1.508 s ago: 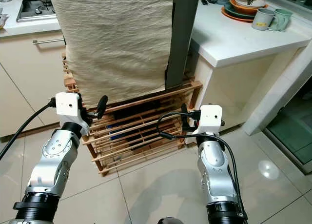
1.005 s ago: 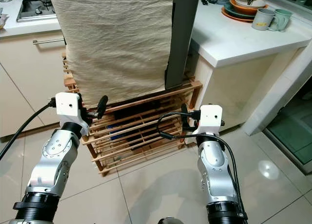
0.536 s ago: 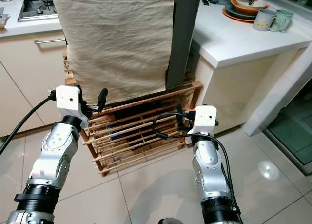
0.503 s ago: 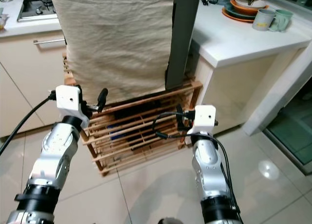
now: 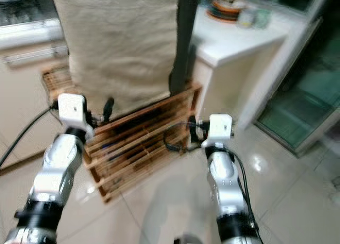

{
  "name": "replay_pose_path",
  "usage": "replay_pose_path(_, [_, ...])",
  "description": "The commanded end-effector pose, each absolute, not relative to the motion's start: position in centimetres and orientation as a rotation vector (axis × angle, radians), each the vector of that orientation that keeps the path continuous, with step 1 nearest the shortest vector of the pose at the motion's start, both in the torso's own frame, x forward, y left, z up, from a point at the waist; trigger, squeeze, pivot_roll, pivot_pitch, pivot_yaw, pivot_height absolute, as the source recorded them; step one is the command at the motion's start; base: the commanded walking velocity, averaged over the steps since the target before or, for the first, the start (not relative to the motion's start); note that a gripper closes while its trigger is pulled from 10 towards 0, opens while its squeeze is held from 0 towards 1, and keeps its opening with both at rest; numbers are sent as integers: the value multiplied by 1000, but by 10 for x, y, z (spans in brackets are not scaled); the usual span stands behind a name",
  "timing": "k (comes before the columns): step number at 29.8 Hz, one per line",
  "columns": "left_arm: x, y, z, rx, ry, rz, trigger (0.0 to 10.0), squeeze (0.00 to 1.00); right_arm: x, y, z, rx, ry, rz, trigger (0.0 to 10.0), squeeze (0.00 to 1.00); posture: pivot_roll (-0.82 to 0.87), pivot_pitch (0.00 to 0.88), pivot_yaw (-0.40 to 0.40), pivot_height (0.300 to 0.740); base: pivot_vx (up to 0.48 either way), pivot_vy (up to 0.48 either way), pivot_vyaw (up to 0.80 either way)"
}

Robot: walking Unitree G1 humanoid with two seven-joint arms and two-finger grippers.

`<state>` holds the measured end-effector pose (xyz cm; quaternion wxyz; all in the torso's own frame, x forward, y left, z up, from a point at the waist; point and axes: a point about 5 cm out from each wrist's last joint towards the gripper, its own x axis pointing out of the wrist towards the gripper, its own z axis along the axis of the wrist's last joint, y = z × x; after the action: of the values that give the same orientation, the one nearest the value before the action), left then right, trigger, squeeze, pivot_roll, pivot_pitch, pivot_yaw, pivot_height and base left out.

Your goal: Restocking fridge

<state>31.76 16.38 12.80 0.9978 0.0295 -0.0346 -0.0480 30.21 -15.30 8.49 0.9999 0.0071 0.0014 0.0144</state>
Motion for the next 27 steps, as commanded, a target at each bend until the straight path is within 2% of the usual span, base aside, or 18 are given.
replay_pose_path(1, [319, 157, 130, 49, -76, -119, 10000, 0, 303, -158, 85, 15, 4, 17, 10000, 0, -82, 0, -12, 740, 0, 480, -788])
replay_pose_path(12, [320, 160, 131, 52, -81, -116, 10000, 0, 304, -157, 83, 12, 5, 17, 10000, 0, -78, 0, -9, 740, 0, 479, -732])
replay_pose_path(18, [321, 161, 132, 57, -92, -110, 10000, 0, 305, -157, 84, 10, -6, 20, 10000, 0, -74, 0, -12, 740, 0, 475, 0])
replay_pose_path(27, [322, 162, 148, 53, -179, -97, 10000, 0, 309, -158, 88, 7, -28, 22, 10000, 0, -72, 0, -21, 740, 0, 0, 0])
